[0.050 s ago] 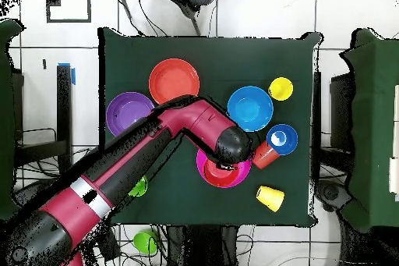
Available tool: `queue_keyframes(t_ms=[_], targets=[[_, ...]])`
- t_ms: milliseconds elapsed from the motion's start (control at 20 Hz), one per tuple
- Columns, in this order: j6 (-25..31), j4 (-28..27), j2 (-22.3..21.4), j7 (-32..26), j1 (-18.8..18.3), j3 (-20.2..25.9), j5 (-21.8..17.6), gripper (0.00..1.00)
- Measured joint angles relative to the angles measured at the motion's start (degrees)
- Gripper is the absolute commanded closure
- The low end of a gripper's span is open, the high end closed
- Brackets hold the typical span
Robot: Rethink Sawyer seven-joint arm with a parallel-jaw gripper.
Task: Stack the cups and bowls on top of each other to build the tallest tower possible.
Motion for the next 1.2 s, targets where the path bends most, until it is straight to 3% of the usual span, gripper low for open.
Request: queue_keyframes(t_ms=[1200], targets=[[1.83,0.0,0.56,0.0,0.0,0.01,-1.93,1.0]])
